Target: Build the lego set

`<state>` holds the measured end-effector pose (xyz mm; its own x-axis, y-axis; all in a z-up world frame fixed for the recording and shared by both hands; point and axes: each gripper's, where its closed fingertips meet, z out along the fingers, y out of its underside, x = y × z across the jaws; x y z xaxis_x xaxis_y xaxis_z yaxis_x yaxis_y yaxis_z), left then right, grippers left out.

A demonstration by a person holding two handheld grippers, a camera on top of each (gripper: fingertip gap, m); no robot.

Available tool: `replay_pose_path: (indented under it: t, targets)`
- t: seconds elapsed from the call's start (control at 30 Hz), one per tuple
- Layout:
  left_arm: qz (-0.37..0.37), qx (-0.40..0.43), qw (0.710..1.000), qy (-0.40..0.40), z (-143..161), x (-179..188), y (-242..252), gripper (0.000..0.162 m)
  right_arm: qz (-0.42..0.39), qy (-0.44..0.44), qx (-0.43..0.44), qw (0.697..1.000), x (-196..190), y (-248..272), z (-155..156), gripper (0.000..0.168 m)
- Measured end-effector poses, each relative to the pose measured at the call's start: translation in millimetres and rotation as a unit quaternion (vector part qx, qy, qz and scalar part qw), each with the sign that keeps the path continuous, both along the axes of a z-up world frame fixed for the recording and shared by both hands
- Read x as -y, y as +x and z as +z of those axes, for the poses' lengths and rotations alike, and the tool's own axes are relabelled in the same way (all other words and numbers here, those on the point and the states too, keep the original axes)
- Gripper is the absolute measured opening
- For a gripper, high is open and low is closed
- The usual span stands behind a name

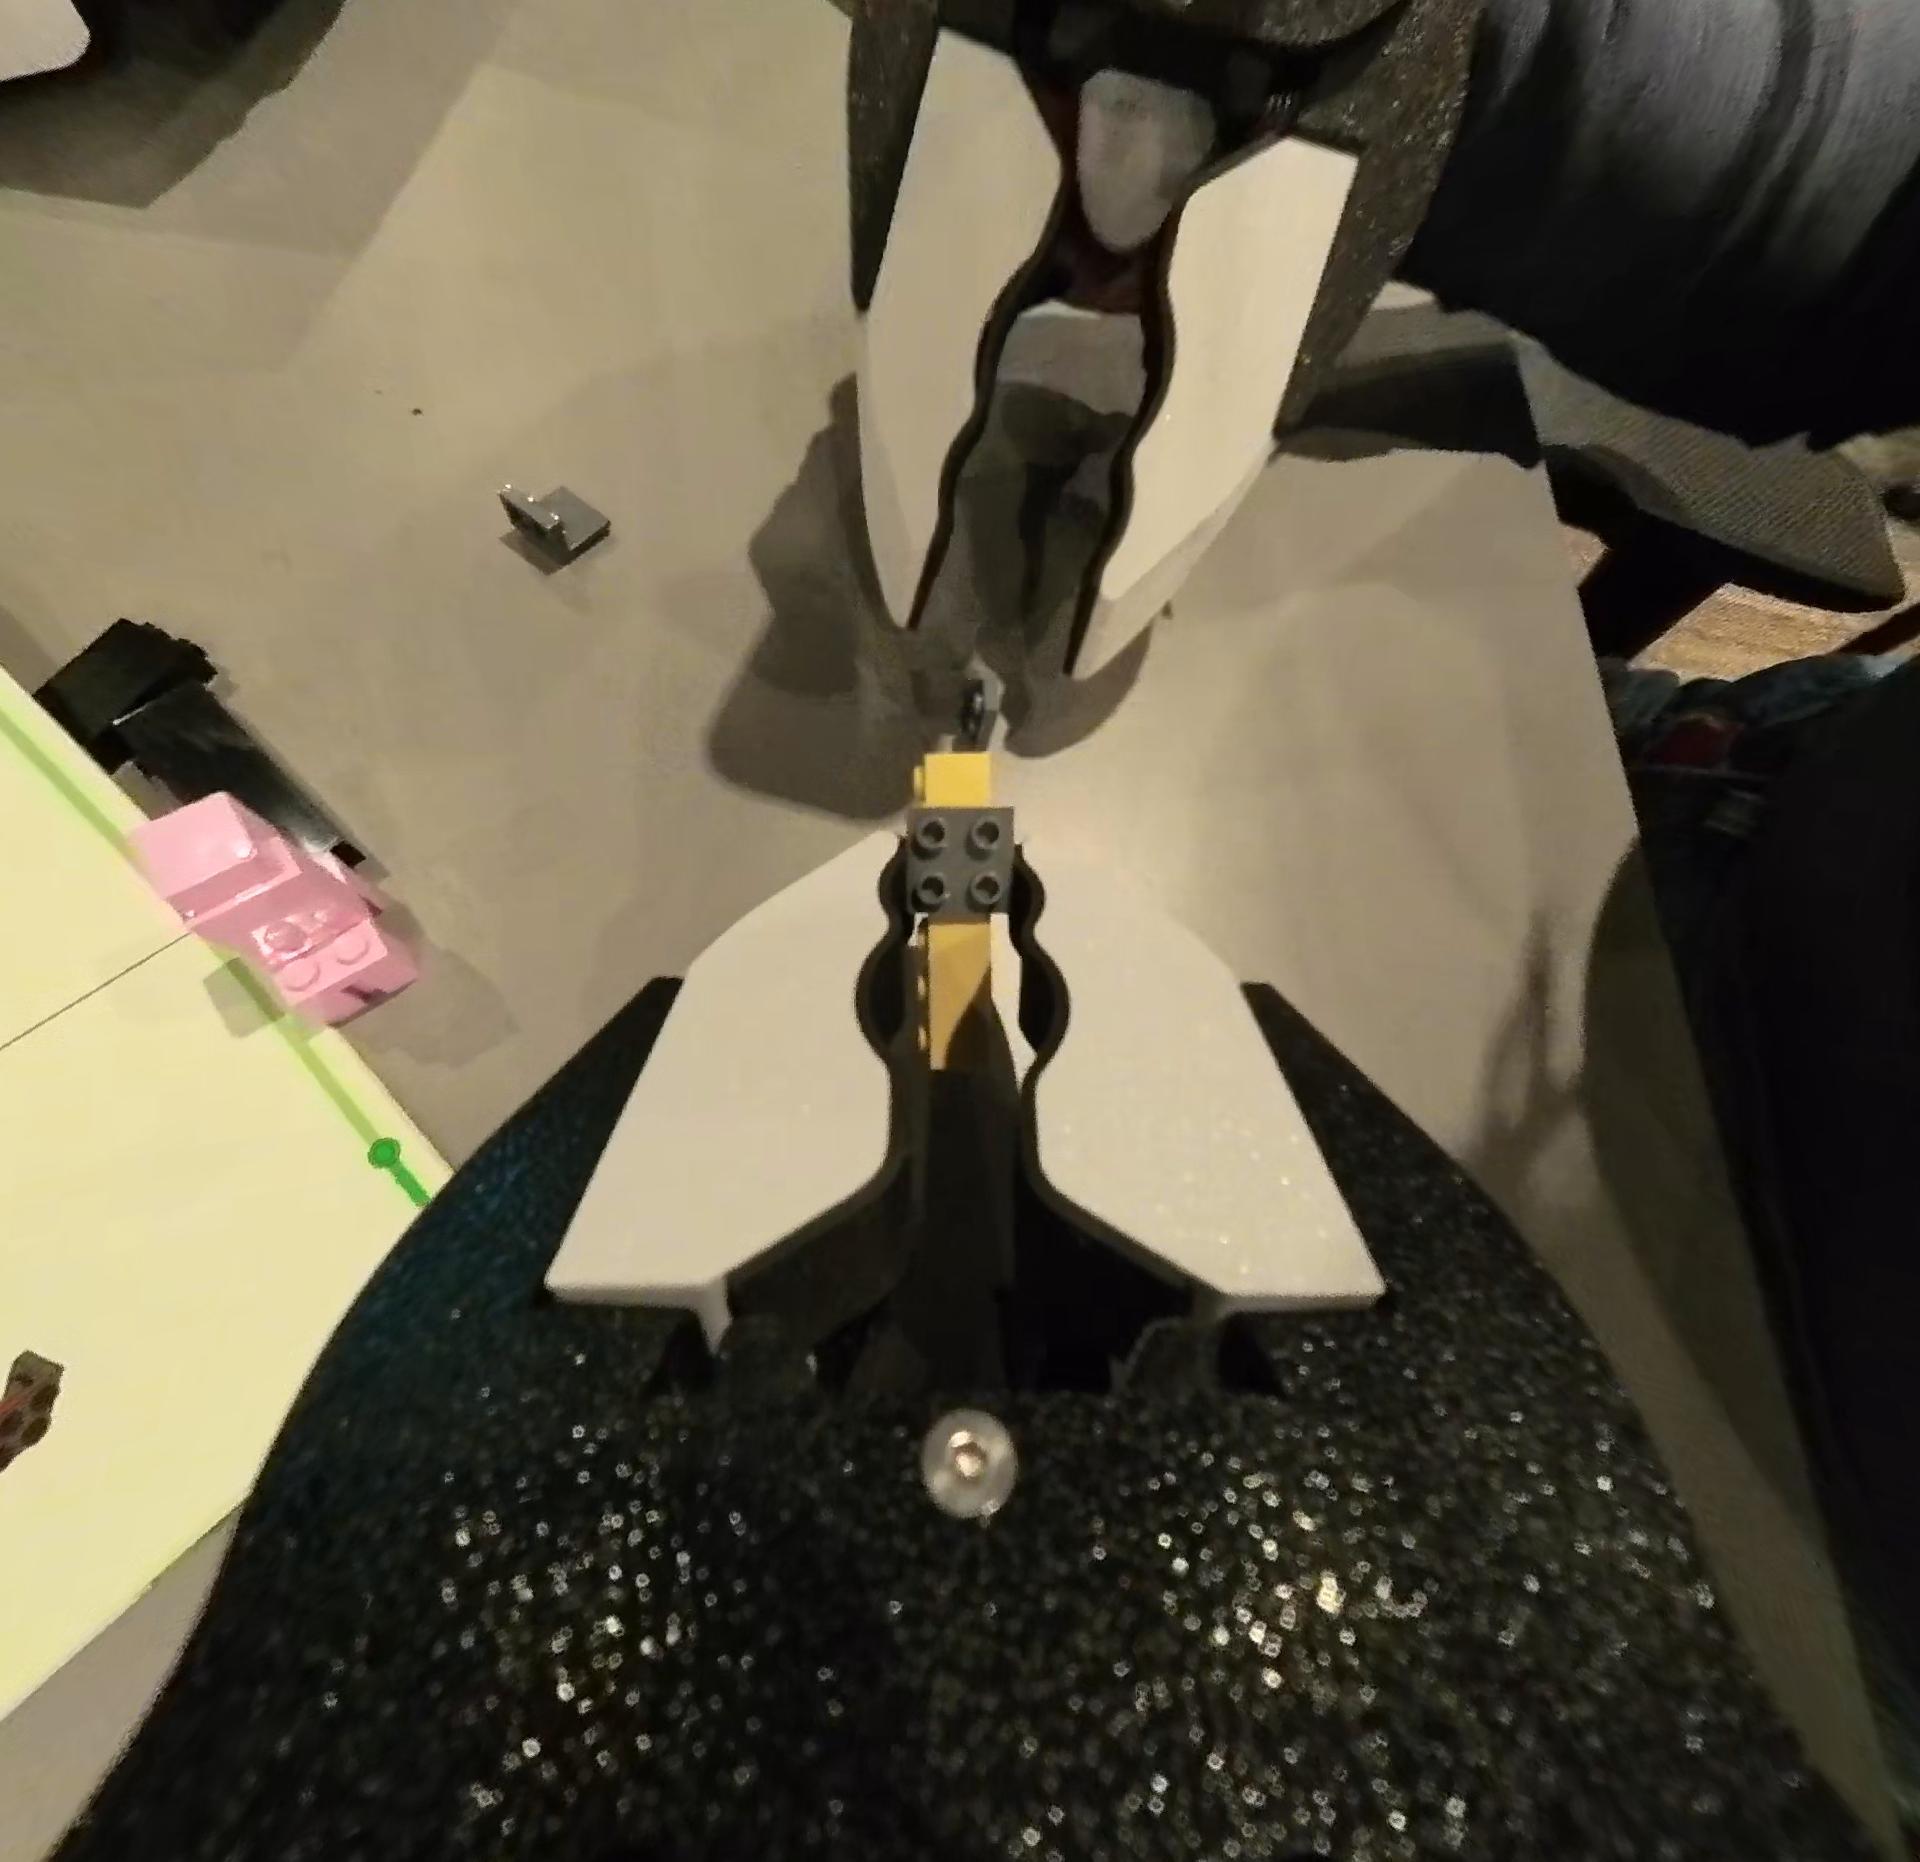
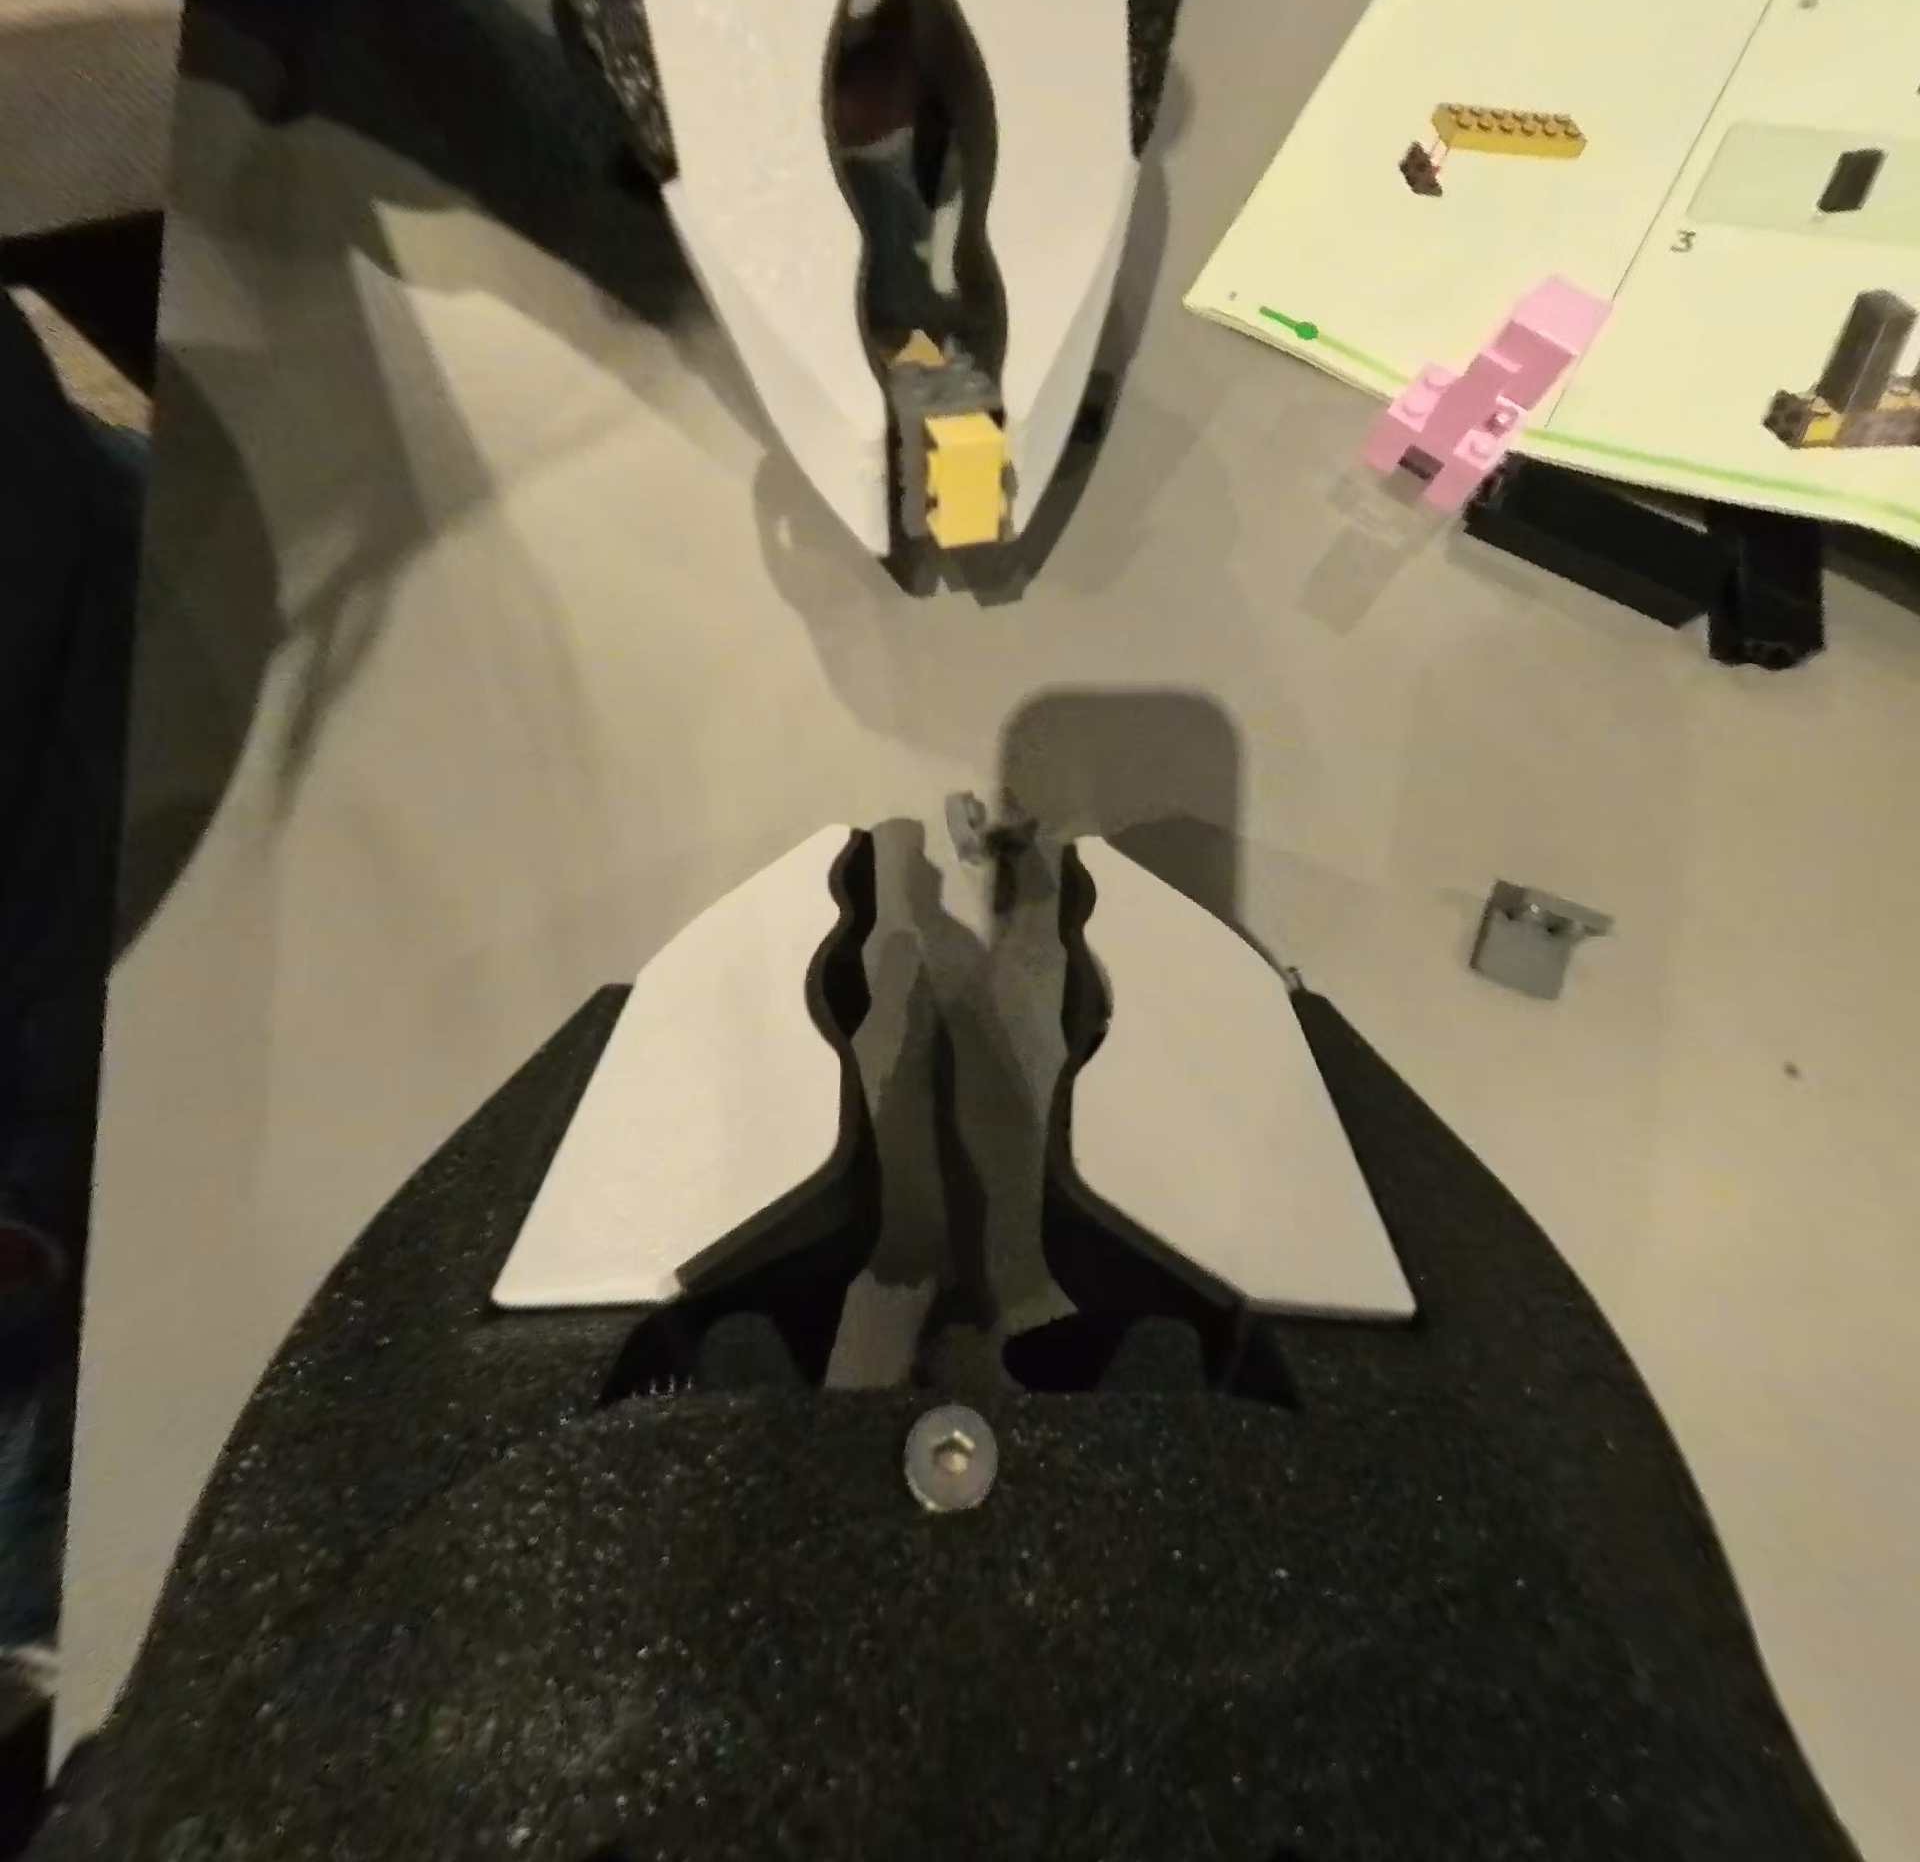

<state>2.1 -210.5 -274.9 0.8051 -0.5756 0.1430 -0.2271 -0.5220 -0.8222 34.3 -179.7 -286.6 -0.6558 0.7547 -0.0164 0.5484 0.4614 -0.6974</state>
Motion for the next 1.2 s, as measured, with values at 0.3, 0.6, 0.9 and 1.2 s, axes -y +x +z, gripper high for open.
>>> replay_pose_path:
  t: [0.3, 0.6, 0.9, 1.2]
  targets:
    - [-0.009, 0.003, 1.000, 0.005, 1.4, 0.8, 3.3, 0.017, -0.064, -0.039, -0.009, 0.997, -1.1, 0.5, -8.5, 0.026]
    - [-0.020, 0.000, 1.000, 0.003, -1.8, 1.8, 7.3, 0.017, -0.047, -0.014, -0.041, 0.998, 2.9, -8.0, -11.2, 0.021]
    - [-0.013, -0.019, 1.000, 0.003, -5.8, 0.1, 5.5, 0.017, -0.046, -0.011, -0.047, 0.998, 3.3, -11.2, -10.8, 0.007]
    - [0.017, -0.068, 0.997, 0.017, -8.2, -5.4, -3.7, 0.016, -0.061, -0.026, -0.070, 0.995, 4.8, -19.5, -1.9, 0.006]
